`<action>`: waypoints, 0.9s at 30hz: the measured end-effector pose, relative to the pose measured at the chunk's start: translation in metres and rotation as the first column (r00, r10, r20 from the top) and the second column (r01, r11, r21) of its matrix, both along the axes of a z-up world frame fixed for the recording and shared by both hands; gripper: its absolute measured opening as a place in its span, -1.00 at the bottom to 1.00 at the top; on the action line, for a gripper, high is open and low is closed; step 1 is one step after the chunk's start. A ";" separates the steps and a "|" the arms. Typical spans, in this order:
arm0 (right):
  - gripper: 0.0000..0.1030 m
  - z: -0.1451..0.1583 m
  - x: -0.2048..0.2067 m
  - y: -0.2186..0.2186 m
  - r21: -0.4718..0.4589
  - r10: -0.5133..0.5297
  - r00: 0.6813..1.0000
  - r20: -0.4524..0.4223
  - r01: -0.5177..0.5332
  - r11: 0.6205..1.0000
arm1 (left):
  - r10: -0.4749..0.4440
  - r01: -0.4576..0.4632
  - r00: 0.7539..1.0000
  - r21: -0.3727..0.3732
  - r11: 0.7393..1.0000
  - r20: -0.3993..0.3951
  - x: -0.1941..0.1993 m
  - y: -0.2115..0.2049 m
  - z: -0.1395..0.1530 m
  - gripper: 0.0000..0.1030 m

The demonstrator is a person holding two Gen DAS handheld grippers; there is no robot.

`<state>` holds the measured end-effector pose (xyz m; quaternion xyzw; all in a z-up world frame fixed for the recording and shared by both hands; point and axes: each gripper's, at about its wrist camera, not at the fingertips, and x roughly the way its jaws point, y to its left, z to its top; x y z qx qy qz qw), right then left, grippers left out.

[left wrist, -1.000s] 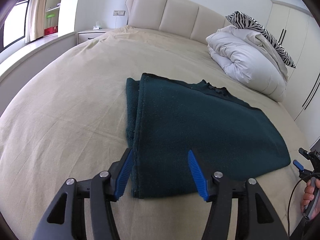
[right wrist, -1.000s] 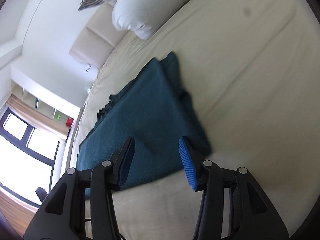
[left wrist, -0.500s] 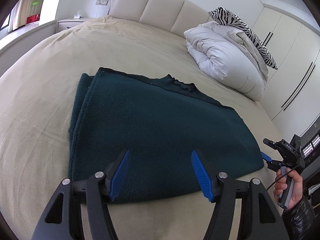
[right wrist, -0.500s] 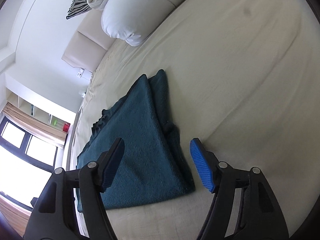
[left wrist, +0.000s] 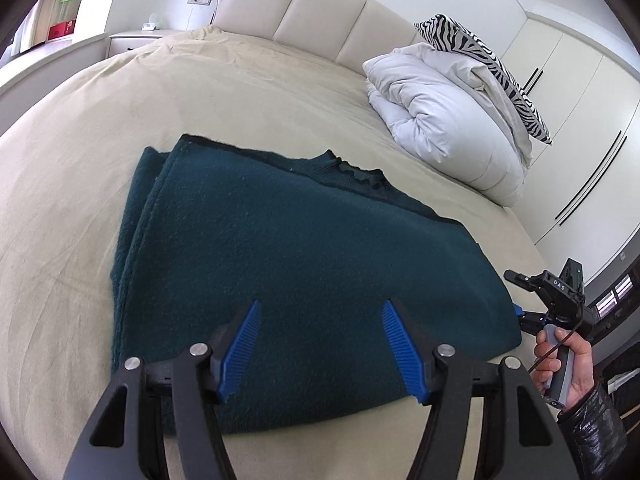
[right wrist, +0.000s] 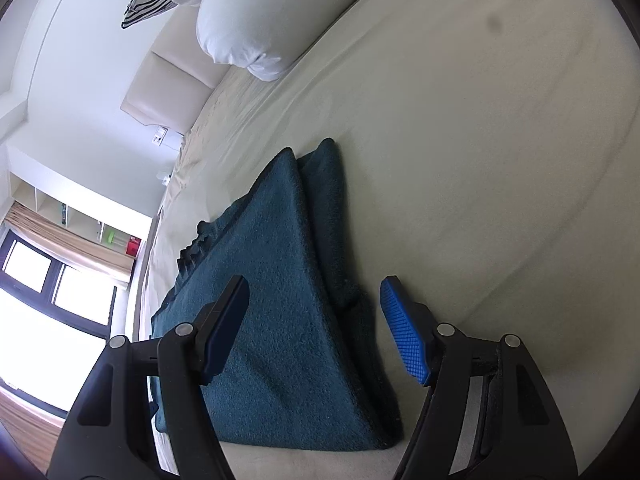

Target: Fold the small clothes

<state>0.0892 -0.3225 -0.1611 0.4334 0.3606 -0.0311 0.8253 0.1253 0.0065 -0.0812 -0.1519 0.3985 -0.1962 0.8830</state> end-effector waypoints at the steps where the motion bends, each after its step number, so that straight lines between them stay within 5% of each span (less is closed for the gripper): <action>1: 0.31 0.000 0.008 0.003 -0.001 0.023 1.000 -0.008 -0.023 1.000 | -0.005 0.005 1.000 -0.002 1.000 0.012 0.006 -0.004 0.003 0.29; 7: 0.28 -0.007 0.041 0.000 0.052 0.062 0.996 -0.060 -0.059 0.997 | -0.058 0.058 0.998 0.020 0.998 -0.010 0.054 -0.033 -0.002 0.30; 13: -0.07 -0.008 0.051 0.005 0.068 0.146 0.984 -0.101 -0.139 0.988 | -0.044 0.043 0.995 -0.005 0.999 -0.094 0.073 -0.030 -0.033 0.29; 16: -0.46 -0.011 0.055 0.006 0.052 0.154 0.977 -0.144 -0.148 0.988 | -0.046 0.047 0.995 0.005 0.999 -0.092 0.072 -0.030 -0.037 0.27; 22: -0.70 -0.004 0.060 0.016 -0.051 0.131 0.969 -0.210 -0.145 0.988 | -0.051 0.052 0.995 0.011 0.999 -0.090 0.073 -0.030 -0.044 0.25; 27: -0.73 0.027 0.072 0.049 -0.241 0.095 0.964 -0.250 -0.157 0.958 | -0.061 0.056 0.993 -0.050 0.997 -0.101 0.075 -0.020 -0.046 0.22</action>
